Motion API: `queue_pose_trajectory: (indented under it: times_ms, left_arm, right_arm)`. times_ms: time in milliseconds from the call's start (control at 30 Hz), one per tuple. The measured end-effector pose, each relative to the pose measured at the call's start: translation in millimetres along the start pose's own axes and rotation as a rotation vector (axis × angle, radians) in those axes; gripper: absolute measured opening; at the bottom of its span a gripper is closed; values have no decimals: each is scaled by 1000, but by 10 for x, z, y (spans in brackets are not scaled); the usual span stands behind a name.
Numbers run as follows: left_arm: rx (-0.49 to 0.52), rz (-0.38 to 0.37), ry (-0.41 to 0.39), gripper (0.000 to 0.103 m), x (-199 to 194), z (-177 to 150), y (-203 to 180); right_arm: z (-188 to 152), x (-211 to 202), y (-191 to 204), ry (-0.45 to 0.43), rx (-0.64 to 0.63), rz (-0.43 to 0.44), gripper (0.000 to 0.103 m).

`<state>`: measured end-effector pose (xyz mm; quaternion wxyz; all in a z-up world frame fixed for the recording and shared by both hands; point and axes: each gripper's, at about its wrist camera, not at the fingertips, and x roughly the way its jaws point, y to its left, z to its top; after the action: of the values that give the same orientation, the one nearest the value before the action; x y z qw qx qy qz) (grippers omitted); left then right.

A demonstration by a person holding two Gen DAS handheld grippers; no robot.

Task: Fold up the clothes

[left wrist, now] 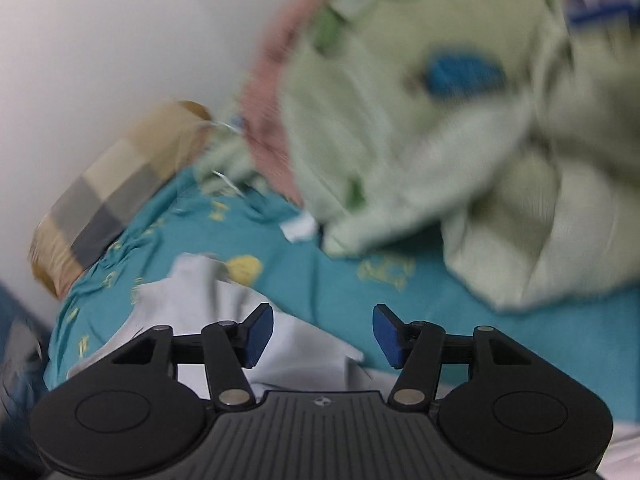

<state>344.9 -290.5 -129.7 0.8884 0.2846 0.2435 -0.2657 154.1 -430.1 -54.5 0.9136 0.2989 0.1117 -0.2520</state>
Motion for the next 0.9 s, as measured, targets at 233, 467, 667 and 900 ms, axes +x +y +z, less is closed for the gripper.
queue_pose_trajectory:
  times_ms: [233, 467, 667, 900]
  left_arm:
    - [85, -31, 73, 6, 276, 135, -268]
    - [-357, -179, -156, 3, -211, 310, 448]
    - [-911, -93, -222, 3, -583, -319, 1495]
    - [-1085, 173, 195, 4, -411, -1362, 1914]
  right_arm:
    - [-33, 16, 8, 1, -21, -12, 67]
    - [-55, 19, 44, 7, -32, -18, 67]
    - [-107, 27, 108, 23, -55, -16, 67]
    - [-215, 95, 224, 78, -101, 14, 67]
